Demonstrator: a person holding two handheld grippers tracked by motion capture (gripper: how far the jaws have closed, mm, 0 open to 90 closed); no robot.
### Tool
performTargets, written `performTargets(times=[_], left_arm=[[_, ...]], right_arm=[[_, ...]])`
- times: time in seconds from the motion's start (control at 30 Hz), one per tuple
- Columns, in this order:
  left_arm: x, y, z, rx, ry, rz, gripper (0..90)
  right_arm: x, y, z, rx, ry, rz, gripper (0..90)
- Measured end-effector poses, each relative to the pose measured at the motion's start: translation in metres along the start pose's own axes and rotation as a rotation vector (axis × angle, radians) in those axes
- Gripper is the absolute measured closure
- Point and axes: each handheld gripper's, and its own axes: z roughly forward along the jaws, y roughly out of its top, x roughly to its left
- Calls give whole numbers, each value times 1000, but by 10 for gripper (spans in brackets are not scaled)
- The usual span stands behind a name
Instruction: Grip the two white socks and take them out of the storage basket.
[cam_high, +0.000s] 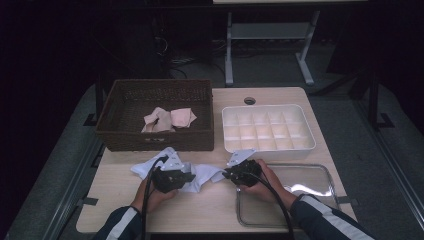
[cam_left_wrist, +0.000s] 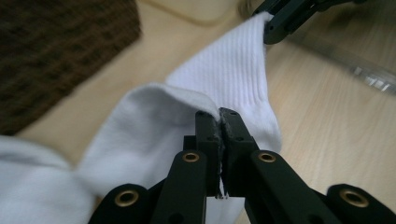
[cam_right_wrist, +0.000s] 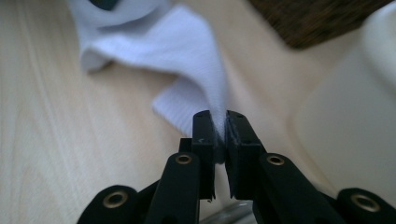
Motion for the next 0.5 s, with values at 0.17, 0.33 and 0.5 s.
performTargets(times=[0.17, 0.33, 0.5], left_arm=[[9, -4, -29, -66, 42, -53, 872], [22, -22, -54, -89, 99, -129, 855], [34, -44, -65, -58, 147, -200, 769]], right_arm=[[-2, 4, -20, -75, -50, -23, 831], [9, 8, -38, -139, -80, -146, 826], [27, 1, -34, -65, -24, -292, 808]])
